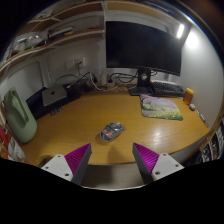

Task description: Arrange mouse

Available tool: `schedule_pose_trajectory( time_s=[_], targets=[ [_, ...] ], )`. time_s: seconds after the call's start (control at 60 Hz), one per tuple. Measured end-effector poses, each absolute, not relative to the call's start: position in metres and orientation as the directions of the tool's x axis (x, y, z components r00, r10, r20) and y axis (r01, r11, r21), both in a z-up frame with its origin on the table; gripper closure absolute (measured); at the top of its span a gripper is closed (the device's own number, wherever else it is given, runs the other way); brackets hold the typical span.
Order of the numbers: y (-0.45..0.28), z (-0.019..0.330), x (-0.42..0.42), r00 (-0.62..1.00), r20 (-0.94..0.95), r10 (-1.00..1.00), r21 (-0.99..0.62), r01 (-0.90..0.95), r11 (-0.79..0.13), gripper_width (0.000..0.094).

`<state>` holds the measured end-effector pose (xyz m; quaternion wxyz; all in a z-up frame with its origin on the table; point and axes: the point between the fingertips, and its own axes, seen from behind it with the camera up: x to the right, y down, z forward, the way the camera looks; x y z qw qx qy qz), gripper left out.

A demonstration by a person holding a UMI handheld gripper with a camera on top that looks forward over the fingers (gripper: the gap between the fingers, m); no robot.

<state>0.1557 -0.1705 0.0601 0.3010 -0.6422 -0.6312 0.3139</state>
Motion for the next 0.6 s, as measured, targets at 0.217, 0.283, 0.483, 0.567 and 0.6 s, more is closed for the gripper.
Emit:
schedule_pose_trajectory(
  time_s=[0.217,0.283,0.483,0.567,0.6],
  targets=[
    [-0.173,0.024,0.124,-0.008,-0.034,0.999,-0.786,0.618,-0.022,0.0081],
    [-0.176,0.012,0.112,-0.012,-0.033,0.999,-0.789,0.614,-0.019,0.0080],
    [-0.185,-0.010,0.081,-0.024,-0.035,0.999,-0.791,0.612,-0.013,0.0081],
    [-0.187,-0.012,0.070,-0.025,-0.034,0.999,-0.797,0.604,-0.012,0.0078],
    [-0.188,-0.012,0.065,-0.026,-0.032,0.999,-0.798,0.602,-0.010,0.0081]
  ],
)
